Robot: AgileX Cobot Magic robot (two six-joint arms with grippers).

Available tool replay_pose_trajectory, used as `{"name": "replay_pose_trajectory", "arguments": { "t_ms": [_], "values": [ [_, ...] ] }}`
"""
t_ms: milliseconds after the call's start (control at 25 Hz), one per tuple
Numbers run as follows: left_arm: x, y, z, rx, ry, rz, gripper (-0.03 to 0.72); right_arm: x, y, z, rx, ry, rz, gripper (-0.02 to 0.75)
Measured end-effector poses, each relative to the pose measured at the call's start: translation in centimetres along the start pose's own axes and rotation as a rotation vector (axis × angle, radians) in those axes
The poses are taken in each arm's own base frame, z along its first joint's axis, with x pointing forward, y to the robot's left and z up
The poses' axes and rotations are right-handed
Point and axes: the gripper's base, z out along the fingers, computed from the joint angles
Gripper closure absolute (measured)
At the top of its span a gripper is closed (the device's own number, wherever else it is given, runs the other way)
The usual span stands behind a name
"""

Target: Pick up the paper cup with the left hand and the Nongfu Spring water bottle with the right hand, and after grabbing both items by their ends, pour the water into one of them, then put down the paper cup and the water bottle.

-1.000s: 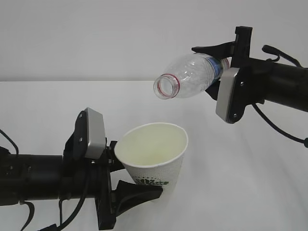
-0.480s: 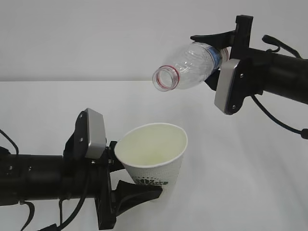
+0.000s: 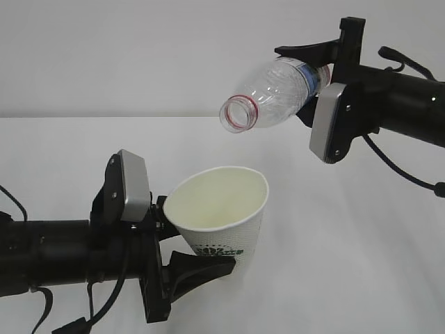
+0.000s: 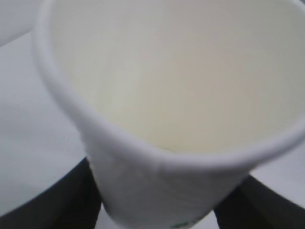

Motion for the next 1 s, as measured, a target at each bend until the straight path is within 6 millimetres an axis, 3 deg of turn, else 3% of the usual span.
{"name": "replay_pose_trajectory", "arguments": {
  "t_ms": [1000],
  "values": [
    [0.0, -0.08, 0.0, 0.008, 0.0, 0.009, 0.204, 0.13, -0.15, 0.0, 0.016, 0.015, -0.072, 0.288]
  ]
}}
